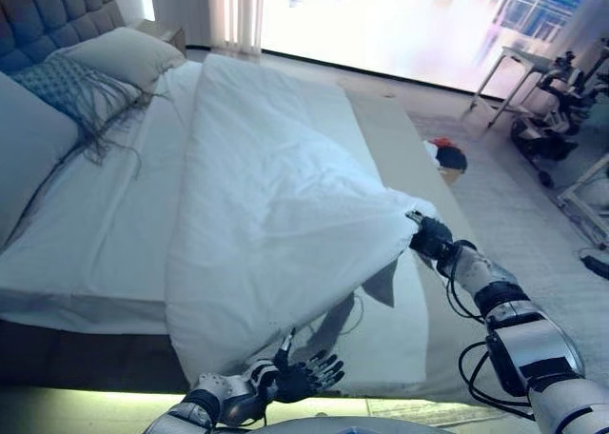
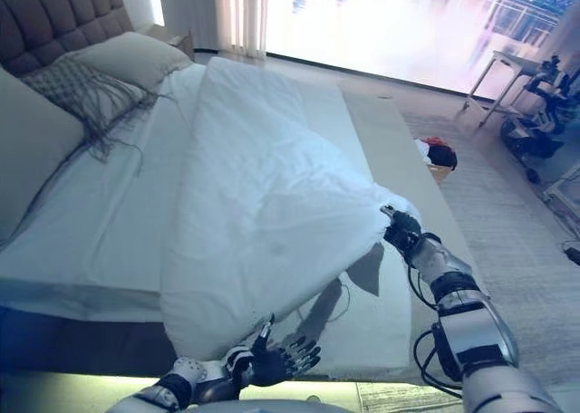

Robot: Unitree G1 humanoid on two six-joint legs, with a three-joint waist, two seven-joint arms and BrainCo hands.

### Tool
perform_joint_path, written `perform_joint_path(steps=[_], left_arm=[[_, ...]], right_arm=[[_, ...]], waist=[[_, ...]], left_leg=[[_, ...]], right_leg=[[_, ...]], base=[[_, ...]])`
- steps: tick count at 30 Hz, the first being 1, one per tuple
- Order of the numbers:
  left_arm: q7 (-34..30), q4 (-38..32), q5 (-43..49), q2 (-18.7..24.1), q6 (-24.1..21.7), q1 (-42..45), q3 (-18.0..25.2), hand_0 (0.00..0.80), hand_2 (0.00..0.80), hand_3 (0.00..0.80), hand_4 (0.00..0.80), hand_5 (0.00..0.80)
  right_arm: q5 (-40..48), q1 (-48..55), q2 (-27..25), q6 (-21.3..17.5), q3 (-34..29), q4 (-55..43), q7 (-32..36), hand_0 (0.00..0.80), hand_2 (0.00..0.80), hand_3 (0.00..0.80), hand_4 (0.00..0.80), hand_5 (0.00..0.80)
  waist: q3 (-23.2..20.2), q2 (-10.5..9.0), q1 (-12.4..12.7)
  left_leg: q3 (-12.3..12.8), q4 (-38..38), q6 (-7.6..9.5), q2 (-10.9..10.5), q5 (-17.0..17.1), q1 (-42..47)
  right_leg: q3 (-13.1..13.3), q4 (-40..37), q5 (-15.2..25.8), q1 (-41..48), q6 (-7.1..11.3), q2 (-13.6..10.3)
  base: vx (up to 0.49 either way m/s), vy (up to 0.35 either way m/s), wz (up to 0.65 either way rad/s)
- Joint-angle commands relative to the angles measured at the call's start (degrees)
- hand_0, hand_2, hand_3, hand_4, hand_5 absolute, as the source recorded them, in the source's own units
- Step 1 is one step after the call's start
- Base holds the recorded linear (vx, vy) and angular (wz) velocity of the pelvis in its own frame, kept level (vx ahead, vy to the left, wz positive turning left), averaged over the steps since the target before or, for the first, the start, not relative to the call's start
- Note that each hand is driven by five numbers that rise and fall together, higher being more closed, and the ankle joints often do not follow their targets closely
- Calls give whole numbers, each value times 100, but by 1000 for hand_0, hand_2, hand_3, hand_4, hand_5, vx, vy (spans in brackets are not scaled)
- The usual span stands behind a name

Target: Make the bed neatly

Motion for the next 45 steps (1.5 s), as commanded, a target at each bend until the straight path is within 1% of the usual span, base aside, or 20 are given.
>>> perform_joint_path(steps=[1, 3, 5, 9, 12, 13, 15, 17, 21, 27, 31, 37, 42, 43, 44, 45], left_arm=[[628, -53, -1362, -615, -376, -920, -45, 0, 0, 0, 0, 0], [997, -141, -1826, -698, -682, -1131, -53, 0, 0, 0, 0, 0], [1101, -149, -2076, -784, -969, -1327, -56, 0, 0, 0, 0, 0], [907, -58, -2203, -862, -1528, -1646, 19, 0, 0, 0, 0, 0], [795, -12, -2383, -836, -2204, -1851, 172, 0, 0, 0, 0, 0], [721, 4, -2396, -824, -2622, -1925, 262, 0, 0, 0, 0, 0], [593, -2, -2510, -810, -3065, -2020, 372, 0, 0, 0, 0, 0], [473, 12, -2533, -845, -3304, -2041, 442, 0, 0, 0, 0, 0], [253, -57, -2533, -1030, -3998, -1975, 531, 0, 0, 0, 0, 0], [307, -188, -2533, -1056, -4420, -1825, 628, 0, 0, 0, 0, 0], [590, -267, -2533, -1006, -4654, -1662, 641, 0, 0, 0, 0, 0], [817, -185, -2533, -808, -4775, -1452, 754, 0, 0, 0, 0, 0], [798, -134, -2533, -589, -4829, -1197, 948, 0, 0, 0, 0, 0], [812, -125, -2533, -528, -4868, -1148, 993, 417, 417, 417, 417, 417], [792, -122, -2533, -471, -4870, -1102, 1044, 800, 800, 800, 800, 800], [754, -109, -2533, -405, -4852, -1050, 1080, 800, 800, 800, 800, 800]], right_arm=[[560, -610, -225, -411, 125, -619, -57, 800, 800, 800, 800, 800], [555, -524, -125, -412, 166, -757, -72, 800, 800, 800, 800, 800], [623, -436, -61, -395, 239, -982, -112, 800, 800, 800, 800, 800], [598, -331, 3, -395, 364, -1284, -54, 800, 800, 800, 800, 800], [536, -252, -26, -393, 394, -1361, 47, 800, 800, 800, 800, 800], [505, -209, -56, -379, 387, -1381, 82, 800, 800, 800, 800, 800], [488, -190, -112, -306, 378, -1421, 43, 800, 800, 800, 800, 800], [473, -170, -164, -263, 357, -1394, 66, 800, 800, 800, 800, 800], [501, -135, -205, -275, 326, -1250, 118, 800, 800, 800, 800, 800], [526, -145, -214, -292, 349, -1139, 119, 800, 800, 800, 800, 800], [534, -111, -246, -291, 321, -1134, 49, 800, 800, 800, 800, 800], [552, -36, -272, -326, 242, -1062, 67, 800, 800, 800, 800, 800], [529, 79, -309, -314, 118, -1022, 92, 800, 800, 800, 800, 800], [524, 91, -326, -295, 102, -1005, 102, 800, 800, 800, 800, 800], [511, 107, -336, -295, 84, -985, 111, 800, 800, 800, 800, 800], [515, 119, -347, -296, 73, -962, 115, 800, 800, 800, 800, 800]], waist=[[218, -48, -253], [220, -64, -358], [219, -74, -481], [244, -54, -686], [265, -21, -811], [272, -6, -851], [276, 35, -910], [282, 59, -929], [291, 106, -884], [281, 135, -737], [273, 169, -619], [290, 206, -458], [284, 250, -304], [279, 259, -270], [276, 270, -236], [271, 276, -204]], left_leg=[[32, 8, 101, 357, -147, -22], [115, 25, 76, 401, -141, 11], [204, 35, 57, 434, -137, 55], [369, 73, 15, 487, -144, 134], [460, 99, -12, 508, -130, 148], [483, 104, -20, 508, -130, 152], [496, 110, -37, 502, -126, 154], [493, 101, -44, 495, -128, 154], [405, 78, -69, 477, -128, 147], [256, 52, -90, 458, -93, 123], [97, 18, -100, 434, -82, 104], [-108, -4, -99, 409, -82, 69], [-287, -4, -98, 376, -88, 40], [-319, -4, -100, 371, -87, 36], [-349, -4, -101, 365, -87, 32], [-377, -4, -102, 358, -87, 29]], right_leg=[[-28, 33, -301, 462, 557, -346], [36, 38, -300, 454, 551, -317], [102, 32, -298, 453, 540, -286], [214, 35, -315, 457, 536, -249], [285, 48, -322, 431, 531, -252], [302, 48, -328, 424, 529, -257], [328, 52, -336, 414, 534, -279], [321, 51, -348, 414, 536, -295], [244, 53, -365, 443, 541, -347], [96, 50, -373, 488, 512, -384], [-21, 36, -392, 542, 512, -411], [-165, 31, -414, 601, 515, -455], [-300, 22, -434, 677, 515, -494], [-323, 18, -437, 692, 514, -501], [-347, 14, -442, 706, 513, -508], [-378, 8, -446, 725, 513, -516]], base=[[2, -74, -15], [13, -74, -21], [35, -63, -11], [27, -36, -19], [0, -15, -16], [1, -1, -4], [2, 18, -7], [0, 0, 0], [0, 0, 0], [6, 14, 4], [7, 25, 9], [-4, 23, 13], [1, 34, 13], [-1, 40, 10], [-1, 36, 10], [2, 32, 11]])
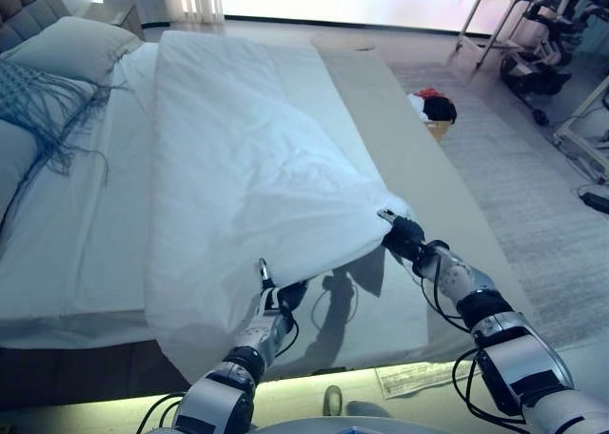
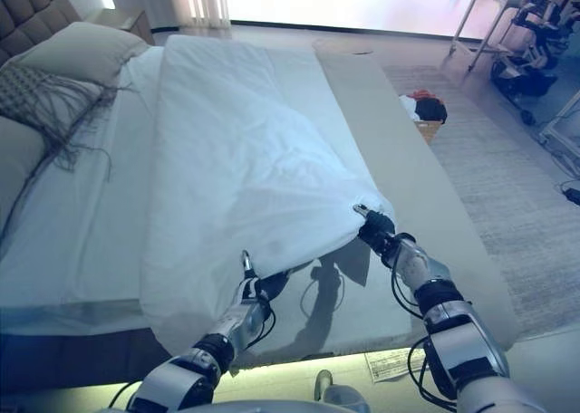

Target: Make the bed neatly

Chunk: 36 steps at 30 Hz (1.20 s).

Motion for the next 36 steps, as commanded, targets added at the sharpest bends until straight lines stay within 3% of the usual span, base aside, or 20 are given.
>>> perform_joint_path(steps=[1, 21, 22, 23, 27, 33, 36], left_arm=[[-176, 311, -294, 532, -361, -69, 261, 800, 800, 800, 800, 800], [-698, 621, 1006, 1527, -136, 322, 1457, 800, 800, 800, 800, 800], [-738, 655, 1065, 1592, -122, 325, 1538, 800, 800, 800, 800, 800], [-756, 697, 1108, 1667, -79, 307, 1598, 800, 800, 800, 800, 800], [-830, 786, 1229, 1869, -12, 280, 1785, 800, 800, 800, 800, 800], [-1133, 959, 1597, 2129, 7, 315, 1942, 800, 800, 800, 800, 800], [-1234, 1080, 1747, 2293, 3, 332, 2001, 800, 800, 800, 800, 800]], right_arm=[[362, -429, -548, -342, -392, 177, 241, 800, 800, 800, 800, 800], [-578, 83, -479, -214, -612, 1102, 940, 800, 800, 800, 800, 800], [-719, 115, -471, -168, -598, 1178, 995, 762, 762, 762, 762, 762], [-793, 143, -471, -148, -583, 1257, 1003, 0, 0, 0, 0, 0], [-1417, 296, -444, 88, -493, 1522, 1176, 0, 0, 0, 0, 0], [-2914, 613, -467, 852, -30, 2160, 2319, 0, 0, 0, 0, 0], [-3003, 688, -475, 930, 47, 2440, 2370, 0, 0, 0, 0, 0]], waist=[[-343, -292, 106], [-524, -49, 546], [-529, -32, 568], [-535, -22, 575], [-546, -3, 597], [-532, 1, 686], [-515, 25, 733]], left_leg=[[-341, -9, -33, 184, -37, -184], [-831, -9, 43, 7, -42, -249], [-848, -9, 45, -2, -39, -255], [-859, -9, 48, -10, -38, -259], [-870, -9, 58, -25, -34, -273], [-915, -9, 66, -48, 3, -329], [-961, -9, 71, -63, 15, -332]], right_leg=[[-333, 13, -348, 509, 597, -638], [-632, 6, -453, 717, 596, -713], [-643, 6, -459, 719, 596, -714], [-650, 6, -461, 718, 597, -714], [-670, 6, -467, 714, 603, -721], [-734, 6, -468, 705, 607, -729], [-776, 14, -478, 728, 591, -722]], base=[[5, 29, 12], [-1, 32, 10], [-15, 26, 9], [-15, 26, 6], [-5, 5, 1], [-12, 8, 2], [-2, 6, 1]])
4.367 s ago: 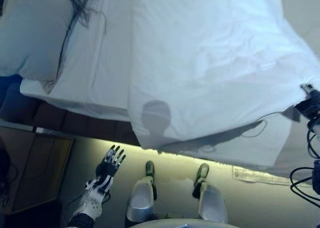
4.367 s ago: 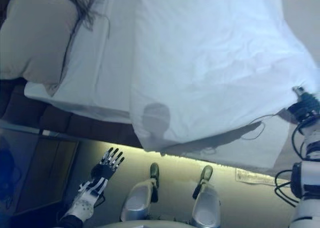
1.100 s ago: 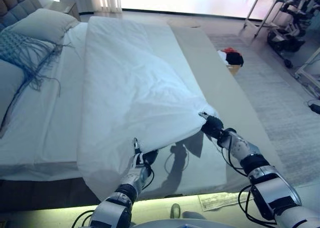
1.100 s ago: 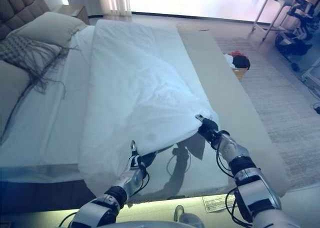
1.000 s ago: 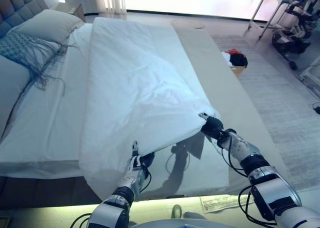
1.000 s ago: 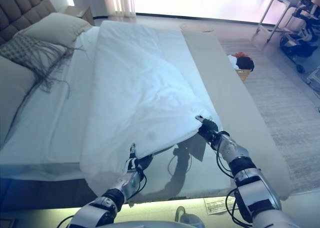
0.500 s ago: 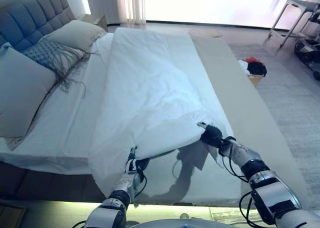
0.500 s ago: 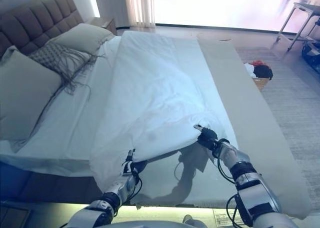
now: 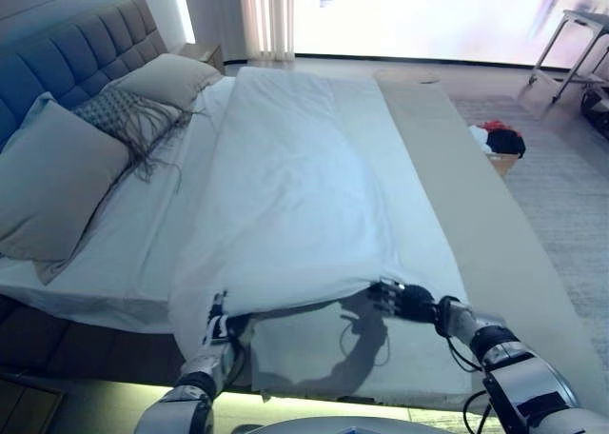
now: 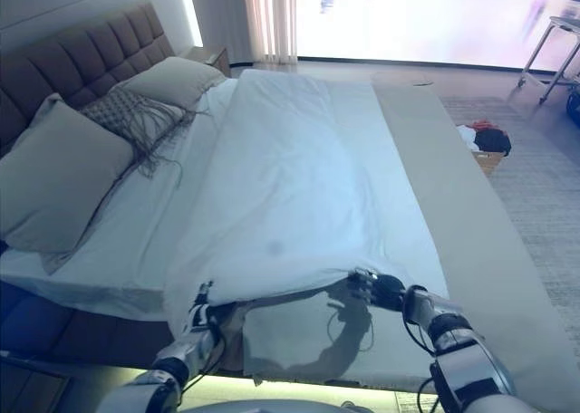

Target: Make the bed neatly

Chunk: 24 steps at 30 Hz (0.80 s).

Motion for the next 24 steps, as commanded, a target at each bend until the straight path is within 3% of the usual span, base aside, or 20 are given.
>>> perform_joint_path(steps=[1, 4, 8, 24], left_arm=[[-530, 504, 91, 948, -303, -326, 464, 800, 800, 800, 800, 800], [-666, 618, 386, 1145, -250, -210, 622, 800, 800, 800, 800, 800], [-900, 781, 740, 1410, -191, 26, 895, 800, 800, 800, 800, 800], [-812, 752, 1253, 2668, -20, 287, 1500, 800, 800, 800, 800, 800]], right_arm=[[-82, -106, -148, 24, 38, 646, 121, 0, 0, 0, 0, 0], [380, 39, -45, 35, -249, 715, -230, 0, 0, 0, 0, 0], [387, 372, 51, -171, -552, 801, -185, 0, 0, 0, 0, 0], [673, 347, -22, -477, -586, 948, -503, 0, 0, 0, 0, 0]], waist=[[-86, -441, 256], [-79, -374, 270], [-79, -280, 277], [-58, -23, 546]], left_leg=[[-307, -12, 76, -44, 15, -230], [-312, -12, 85, -62, 7, -231], [-300, -12, 104, -94, 12, -253], [-403, -12, 192, -277, -1, -372]], right_leg=[[-282, 39, -334, 490, 532, -639], [-289, 40, -348, 492, 526, -647], [-275, 28, -338, 471, 538, -674], [-445, 28, -313, 416, 589, -808]], base=[[-5, 28, 4], [-18, 44, 2], [-31, 65, 3], [-32, 62, 2]])
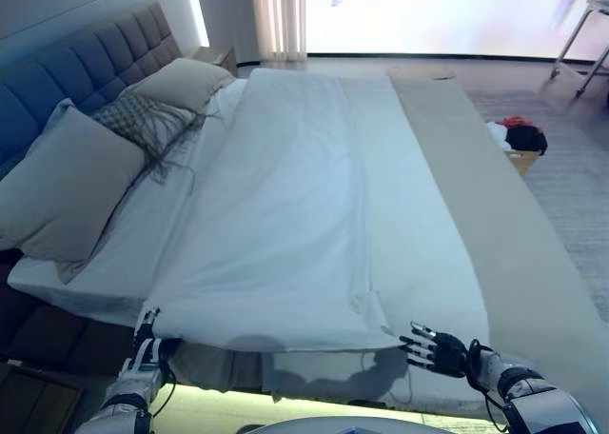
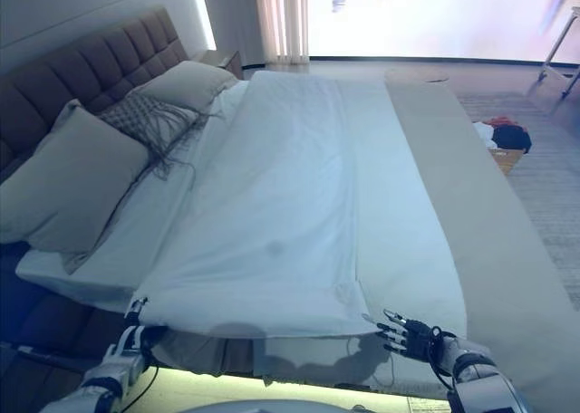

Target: Make the bed neatly

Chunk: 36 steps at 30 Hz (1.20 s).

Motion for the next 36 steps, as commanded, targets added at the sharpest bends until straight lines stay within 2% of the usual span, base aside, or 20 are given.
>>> perform_joint_path(steps=[1, 8, 14, 17, 20, 21, 23, 24, 25, 26, 27, 28, 30, 31, 33, 36], left_arm=[[-299, 347, -93, 1405, -384, 22, 702, 800, 800, 800, 800, 800], [-142, 107, -219, 2057, -241, 21, 884, 800, 800, 800, 800, 800], [-118, -135, -388, 2214, -170, -82, 908, 800, 800, 800, 800, 800], [-140, -149, -312, 2169, -94, -209, 801, 800, 800, 800, 800, 800], [-162, -133, -273, 2156, 67, -278, 791, 800, 800, 800, 800, 800], [-160, -110, -242, 2153, 90, -240, 844, 800, 800, 800, 800, 800], [-62, -168, -206, 2129, 80, -138, 975, 800, 800, 800, 800, 800], [8, -177, -169, 2154, 78, -122, 1068, 800, 800, 800, 800, 800], [31, -169, -152, 2175, 68, -126, 1102, 800, 800, 800, 800, 800], [57, -166, -186, 2198, 37, -139, 1092, 800, 800, 800, 800, 800], [59, -178, -235, 2172, -63, -163, 1035, 800, 800, 800, 800, 800], [80, -218, -289, 2132, -157, -177, 955, 800, 800, 800, 800, 800], [212, -296, -350, 2123, -289, -303, 799, 800, 800, 800, 800, 800], [306, -328, -396, 2144, -303, -347, 745, 800, 800, 800, 800, 800], [414, -336, -506, 2146, -322, -328, 762, 800, 800, 800, 800, 800], [506, -305, -483, 2063, -311, -144, 912, 800, 800, 800, 800, 800]], right_arm=[[299, -391, 5, -246, -61, 525, -65, 0, 0, 0, 0, 0], [507, -410, -29, -254, -12, 547, -230, 0, 0, 0, 0, 0], [814, -442, -38, -222, -119, 557, -627, 0, 0, 0, 0, 0], [1035, -478, -93, -183, -268, 655, -822, 0, 0, 0, 0, 0], [1138, -477, -191, -241, -484, 727, -919, 0, 0, 0, 0, 0], [1134, -507, -190, -262, -551, 737, -969, 0, 0, 0, 0, 0], [1053, -533, -144, -273, -621, 724, -983, 0, 0, 0, 0, 0], [1012, -539, -133, -274, -654, 728, -943, 0, 0, 0, 0, 0], [984, -541, -138, -268, -655, 739, -889, 0, 0, 0, 0, 0], [961, -515, -145, -264, -641, 733, -805, 0, 0, 0, 0, 0], [952, -459, -165, -279, -618, 738, -677, 0, 0, 0, 0, 0], [935, -417, -195, -284, -614, 745, -593, 0, 0, 0, 0, 0], [849, -412, -330, -207, -648, 813, -451, 0, 0, 0, 0, 0], [838, -429, -367, -198, -653, 858, -458, 0, 0, 0, 0, 0], [830, -483, -390, -178, -647, 880, -531, 0, 0, 0, 0, 0], [630, -458, -427, -223, -723, 958, -441, 0, 0, 0, 0, 0]], waist=[[9, -286, 412], [9, -210, 552], [44, -196, 642], [65, -195, 680], [140, -201, 688], [174, -189, 681], [230, -156, 687], [239, -110, 663], [231, -90, 654], [230, -70, 604], [249, -101, 517], [258, -150, 439], [244, -254, 309], [232, -280, 295], [211, -248, 374], [233, -245, 488]], left_leg=[[-225, -7, 200, -208, 1, -260], [-277, -7, 257, -285, -11, -277], [-275, -7, 359, -475, -60, -329], [-324, -7, 454, -670, -120, -355], [-382, -7, 596, -978, -218, -313], [-356, -7, 624, -1088, -264, -275], [-256, -7, 668, -1173, -330, -210], [-243, -7, 747, -1226, -289, -254], [-250, -7, 779, -1246, -255, -294], [-324, -7, 829, -1287, -179, -359], [-460, -7, 878, -1390, -110, -420], [-559, -7, 898, -1477, -76, -451], [-732, -7, 923, -1669, -33, -503], [-785, -7, 928, -1738, -37, -506], [-837, -7, 863, -1702, 17, -548], [-713, -7, 737, -1629, 155, -759]], right_leg=[[-344, 33, -280, 459, 534, -722], [-414, 33, -275, 478, 562, -759], [-494, 33, -166, 512, 644, -913], [-576, 53, 27, 514, 667, -1092], [-644, 145, 571, 353, 794, -1432], [-697, 233, 798, 222, 854, -1560], [-693, 604, 873, 42, 910, -1652], [-560, 1161, 641, -16, 831, -1530], [-461, 1392, 433, -60, 763, -1428], [-244, 1843, 157, -140, 669, -1110], [48, 2078, -64, -257, 590, -660], [237, 2186, -152, -348, 560, -315], [469, 2029, -233, -402, 466, 227], [471, 1890, -233, -378, 431, 313], [347, 1482, -511, -162, 267, 316], [311, 930, -794, 163, 157, 419]], base=[[-16, 25, 6], [-22, 39, 6], [-90, 111, 3], [-118, 167, 13], [-123, 222, 12], [-107, 232, 8], [-126, 240, 1], [-153, 223, -5], [-154, 198, -2], [-139, 105, -2], [-125, 73, -3], [-115, 34, -6], [-61, 12, 11], [-24, 0, 46], [-28, -21, 59], [-39, 6, 9]])
